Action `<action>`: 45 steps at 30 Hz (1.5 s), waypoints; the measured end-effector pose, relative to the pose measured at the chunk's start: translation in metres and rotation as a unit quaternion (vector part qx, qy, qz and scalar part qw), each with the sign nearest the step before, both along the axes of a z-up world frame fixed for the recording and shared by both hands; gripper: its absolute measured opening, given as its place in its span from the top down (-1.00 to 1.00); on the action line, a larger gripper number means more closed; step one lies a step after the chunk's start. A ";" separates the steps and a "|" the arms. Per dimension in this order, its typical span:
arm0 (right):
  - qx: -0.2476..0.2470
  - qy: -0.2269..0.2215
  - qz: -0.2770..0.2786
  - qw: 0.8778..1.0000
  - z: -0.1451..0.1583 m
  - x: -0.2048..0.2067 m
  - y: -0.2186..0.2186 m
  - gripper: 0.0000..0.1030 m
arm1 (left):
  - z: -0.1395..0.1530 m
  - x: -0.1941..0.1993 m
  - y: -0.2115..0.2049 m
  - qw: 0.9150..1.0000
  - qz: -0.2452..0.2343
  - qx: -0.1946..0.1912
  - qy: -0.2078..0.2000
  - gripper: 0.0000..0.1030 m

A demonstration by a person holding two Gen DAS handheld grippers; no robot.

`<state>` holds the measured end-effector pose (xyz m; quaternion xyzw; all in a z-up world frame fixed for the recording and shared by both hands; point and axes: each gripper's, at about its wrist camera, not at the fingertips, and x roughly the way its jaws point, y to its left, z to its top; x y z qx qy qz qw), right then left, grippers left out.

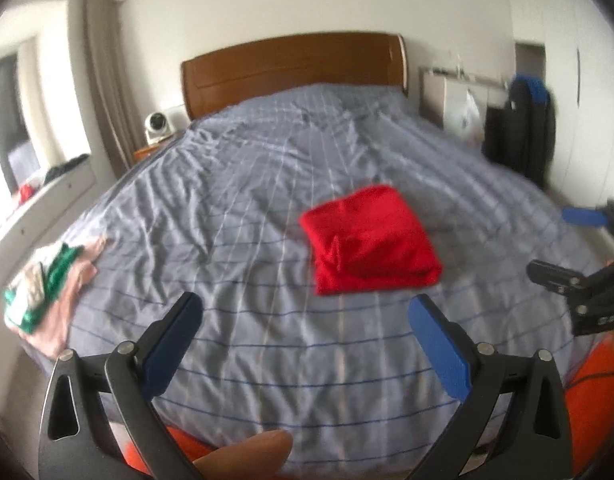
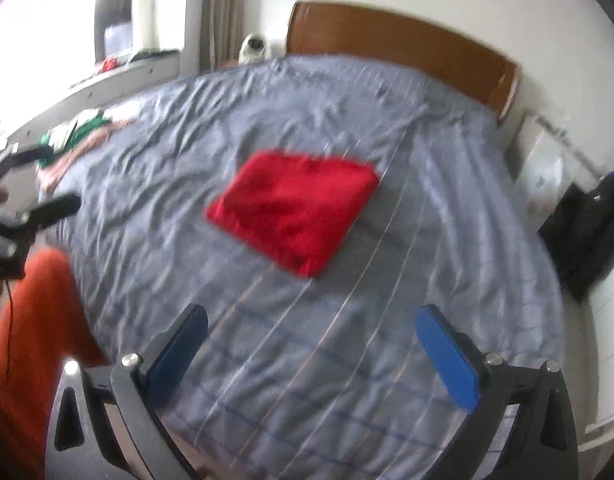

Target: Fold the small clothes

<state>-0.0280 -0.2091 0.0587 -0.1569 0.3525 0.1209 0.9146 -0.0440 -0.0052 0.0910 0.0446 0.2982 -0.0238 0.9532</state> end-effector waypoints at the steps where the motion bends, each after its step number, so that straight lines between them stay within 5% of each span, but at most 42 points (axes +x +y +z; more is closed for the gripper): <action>1: 0.004 -0.012 -0.015 1.000 0.005 -0.003 0.000 -0.99 | -0.001 -0.004 0.000 1.000 0.005 -0.008 -0.002 -1.00; 5: 0.009 -0.030 -0.068 0.997 -0.003 -0.020 0.004 -0.99 | -0.020 -0.012 -0.007 1.000 -0.008 -0.001 0.003 -1.00; 8: 0.028 0.011 -0.055 0.998 -0.026 -0.032 0.012 -0.99 | -0.029 -0.011 -0.013 0.999 -0.004 0.030 0.021 -1.00; 11: -0.007 0.026 -0.040 0.999 -0.040 -0.039 0.025 -0.99 | -0.028 -0.011 -0.012 0.999 -0.007 0.004 0.032 -1.00; 16: 0.009 0.014 -0.040 0.999 -0.023 -0.039 0.031 -0.99 | -0.024 -0.011 -0.005 0.998 0.006 -0.029 0.051 -1.00; 21: 0.055 0.006 -0.048 0.997 -0.003 -0.035 0.030 -0.99 | -0.033 -0.009 -0.006 0.997 0.019 -0.022 0.070 -0.99; 29: 0.046 0.044 -0.065 0.996 -0.033 -0.034 0.027 -0.99 | -0.046 -0.002 -0.007 0.994 0.038 -0.014 0.101 -0.99; 45: 0.036 0.050 -0.058 0.996 -0.034 -0.035 0.036 -0.99 | -0.056 0.003 -0.004 0.992 0.047 -0.012 0.117 -0.99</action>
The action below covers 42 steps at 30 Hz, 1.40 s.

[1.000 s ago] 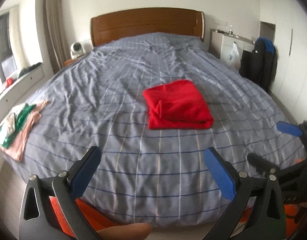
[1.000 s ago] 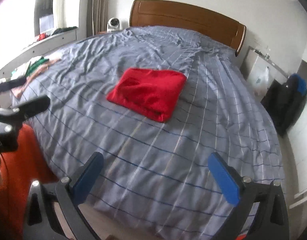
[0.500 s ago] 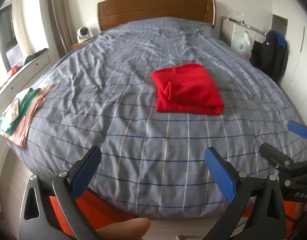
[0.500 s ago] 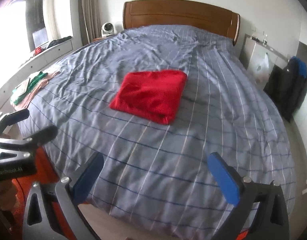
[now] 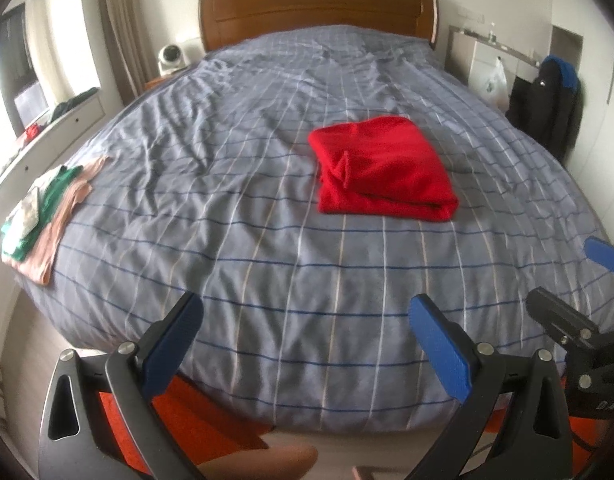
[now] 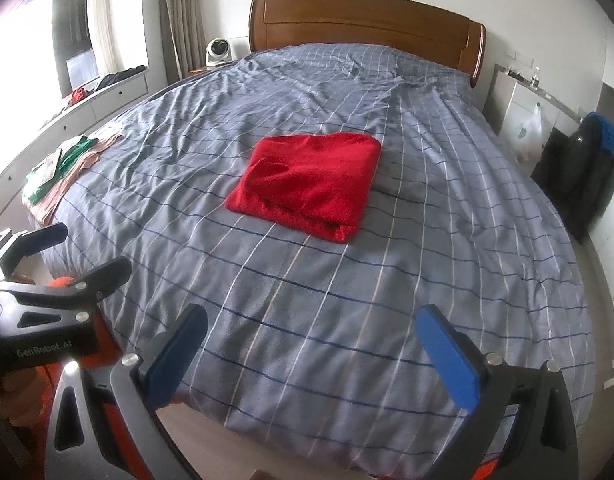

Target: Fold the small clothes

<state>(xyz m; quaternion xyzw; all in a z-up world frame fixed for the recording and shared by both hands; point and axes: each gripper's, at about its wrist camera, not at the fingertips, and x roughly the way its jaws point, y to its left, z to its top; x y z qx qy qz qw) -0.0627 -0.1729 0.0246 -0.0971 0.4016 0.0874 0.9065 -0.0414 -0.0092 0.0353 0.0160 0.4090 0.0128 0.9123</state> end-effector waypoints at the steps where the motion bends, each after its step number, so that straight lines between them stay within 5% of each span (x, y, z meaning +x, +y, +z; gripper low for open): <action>1: -0.001 -0.002 0.000 1.000 0.001 -0.001 0.000 -0.99 | 0.000 0.000 0.000 1.000 -0.001 0.001 0.000 -0.99; 7: 0.036 0.010 0.010 0.999 0.012 -0.004 0.001 -0.99 | 0.005 -0.003 0.000 1.000 -0.010 0.005 -0.013 -0.99; 42: 0.014 0.014 0.005 1.000 0.004 -0.002 0.004 -0.99 | 0.014 -0.006 -0.002 0.999 0.000 0.003 -0.034 -0.99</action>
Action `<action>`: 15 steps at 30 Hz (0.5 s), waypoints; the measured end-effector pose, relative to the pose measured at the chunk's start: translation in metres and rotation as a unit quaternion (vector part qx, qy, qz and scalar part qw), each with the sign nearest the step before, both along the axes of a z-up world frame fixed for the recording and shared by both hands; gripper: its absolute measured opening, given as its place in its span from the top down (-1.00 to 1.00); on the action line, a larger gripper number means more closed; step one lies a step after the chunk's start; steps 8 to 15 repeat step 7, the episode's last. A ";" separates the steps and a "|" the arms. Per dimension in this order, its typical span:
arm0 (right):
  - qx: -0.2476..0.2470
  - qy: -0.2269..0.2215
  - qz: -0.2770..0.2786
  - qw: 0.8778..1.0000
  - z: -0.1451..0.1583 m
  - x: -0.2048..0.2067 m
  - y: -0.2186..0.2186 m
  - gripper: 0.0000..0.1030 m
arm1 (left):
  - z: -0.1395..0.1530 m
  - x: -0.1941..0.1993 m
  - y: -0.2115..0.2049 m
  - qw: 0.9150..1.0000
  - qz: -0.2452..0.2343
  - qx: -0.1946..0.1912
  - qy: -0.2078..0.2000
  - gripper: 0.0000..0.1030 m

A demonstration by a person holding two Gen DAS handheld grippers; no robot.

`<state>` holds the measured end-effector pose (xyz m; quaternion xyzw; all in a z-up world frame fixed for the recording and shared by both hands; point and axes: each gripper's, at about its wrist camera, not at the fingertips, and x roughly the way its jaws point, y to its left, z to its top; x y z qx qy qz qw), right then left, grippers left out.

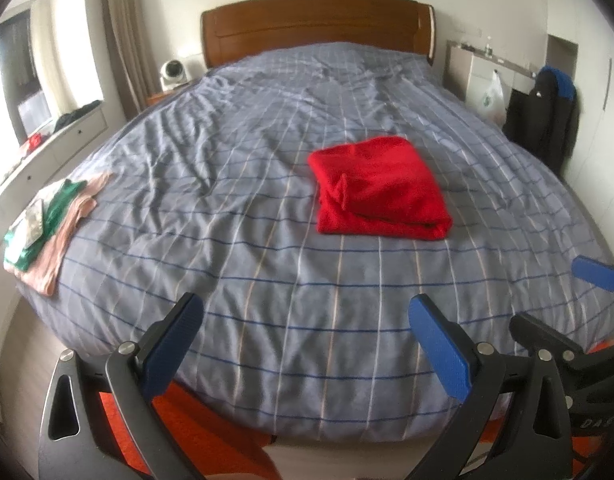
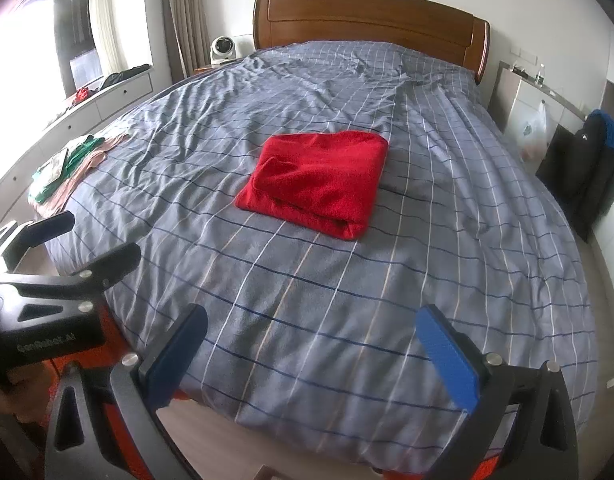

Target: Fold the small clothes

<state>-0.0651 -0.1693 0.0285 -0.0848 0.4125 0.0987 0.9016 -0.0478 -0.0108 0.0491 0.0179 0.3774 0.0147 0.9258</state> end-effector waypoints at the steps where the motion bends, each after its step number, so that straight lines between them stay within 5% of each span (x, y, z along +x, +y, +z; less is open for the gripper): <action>1: -0.001 -0.001 -0.001 1.000 0.000 0.000 0.000 -0.99 | 0.000 0.000 0.000 1.000 0.002 0.001 -0.001 -0.99; 15: 0.001 -0.004 -0.005 1.000 0.000 0.001 -0.002 -0.99 | 0.001 -0.002 -0.003 1.000 0.002 0.006 -0.008 -0.99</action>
